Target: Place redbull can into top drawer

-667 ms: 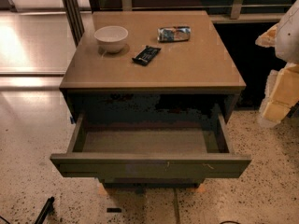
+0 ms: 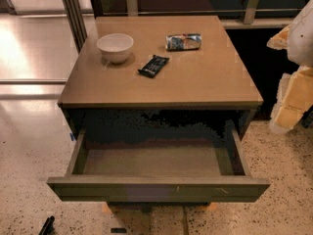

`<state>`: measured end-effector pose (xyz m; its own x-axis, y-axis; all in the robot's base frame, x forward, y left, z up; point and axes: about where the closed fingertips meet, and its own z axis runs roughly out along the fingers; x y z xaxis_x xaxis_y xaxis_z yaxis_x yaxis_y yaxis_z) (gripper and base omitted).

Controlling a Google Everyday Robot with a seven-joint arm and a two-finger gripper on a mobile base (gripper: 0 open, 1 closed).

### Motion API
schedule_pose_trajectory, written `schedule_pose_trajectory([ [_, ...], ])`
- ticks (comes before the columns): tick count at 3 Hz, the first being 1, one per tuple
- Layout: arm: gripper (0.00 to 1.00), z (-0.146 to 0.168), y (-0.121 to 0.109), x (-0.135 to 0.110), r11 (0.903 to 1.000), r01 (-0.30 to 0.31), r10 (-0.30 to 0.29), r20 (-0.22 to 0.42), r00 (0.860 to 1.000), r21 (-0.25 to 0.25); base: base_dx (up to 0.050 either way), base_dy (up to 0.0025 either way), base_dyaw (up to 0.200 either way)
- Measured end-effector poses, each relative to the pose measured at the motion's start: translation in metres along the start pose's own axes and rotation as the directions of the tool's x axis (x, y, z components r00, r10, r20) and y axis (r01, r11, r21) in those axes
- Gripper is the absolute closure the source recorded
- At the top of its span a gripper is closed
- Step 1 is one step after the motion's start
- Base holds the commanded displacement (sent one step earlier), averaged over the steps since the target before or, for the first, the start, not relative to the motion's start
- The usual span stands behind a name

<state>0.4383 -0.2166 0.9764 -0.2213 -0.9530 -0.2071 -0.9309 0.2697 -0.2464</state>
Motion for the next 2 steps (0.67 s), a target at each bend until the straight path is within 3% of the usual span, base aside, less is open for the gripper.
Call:
schedule_pose_trajectory([
  [1, 0.00, 0.008, -0.023, -0.010, 0.9997, 0.006, -0.007, 0.055, 0.998, 0.023, 0.000, 0.00000, 0.000],
  [2, 0.00, 0.013, -0.069, -0.036, 0.9939, 0.078, -0.086, 0.113, 0.990, 0.078, 0.000, 0.00000, 0.000],
])
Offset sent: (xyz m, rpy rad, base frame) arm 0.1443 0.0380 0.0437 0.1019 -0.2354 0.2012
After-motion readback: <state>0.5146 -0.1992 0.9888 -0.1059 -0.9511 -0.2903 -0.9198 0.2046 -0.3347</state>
